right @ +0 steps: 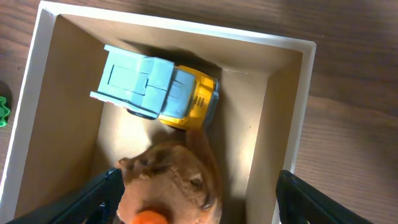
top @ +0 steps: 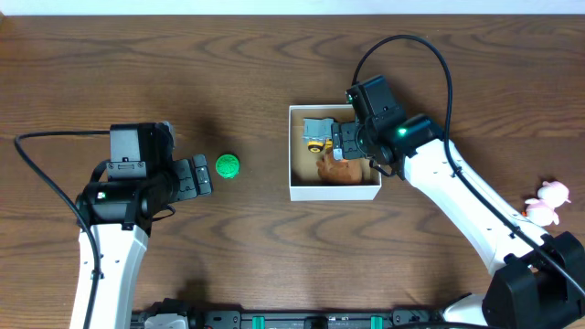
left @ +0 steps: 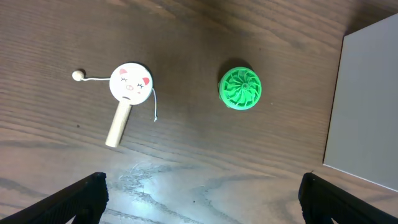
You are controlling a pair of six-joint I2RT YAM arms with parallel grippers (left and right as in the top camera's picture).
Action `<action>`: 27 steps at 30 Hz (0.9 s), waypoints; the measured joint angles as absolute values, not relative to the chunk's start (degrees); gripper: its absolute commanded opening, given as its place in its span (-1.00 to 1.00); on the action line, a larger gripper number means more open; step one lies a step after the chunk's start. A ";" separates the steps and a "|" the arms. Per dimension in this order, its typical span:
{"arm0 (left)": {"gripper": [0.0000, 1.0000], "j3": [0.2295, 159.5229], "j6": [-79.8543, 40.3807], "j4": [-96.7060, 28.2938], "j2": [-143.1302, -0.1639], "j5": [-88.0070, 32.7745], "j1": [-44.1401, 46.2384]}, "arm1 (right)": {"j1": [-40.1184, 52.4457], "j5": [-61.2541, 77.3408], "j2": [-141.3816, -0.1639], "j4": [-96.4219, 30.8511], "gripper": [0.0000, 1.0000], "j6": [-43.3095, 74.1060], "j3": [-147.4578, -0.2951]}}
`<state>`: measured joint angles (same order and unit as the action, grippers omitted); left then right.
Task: Pack container
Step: 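Lower the bear into the box beside the truck and release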
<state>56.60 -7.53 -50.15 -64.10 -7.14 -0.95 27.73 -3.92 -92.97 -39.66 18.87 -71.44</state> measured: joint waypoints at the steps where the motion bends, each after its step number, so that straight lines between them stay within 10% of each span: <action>1: 0.96 56.60 -7.53 -50.15 -64.10 -7.14 -0.95 | 27.73 -3.92 -92.97 -39.68 0.41 18.81 -71.44; 8: 0.96 56.60 -7.53 -50.17 -64.10 -7.16 -0.95 | 27.73 -2.46 -92.97 -43.59 -0.93 15.49 -71.44; 27: 0.96 56.60 -7.53 -50.15 -64.07 -7.14 -0.95 | 33.98 6.92 -92.97 -47.22 -0.98 -2.22 -71.42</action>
<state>56.60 -7.53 -50.15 -64.07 -7.14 -0.95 33.98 6.92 -92.97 -47.22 -2.22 -71.42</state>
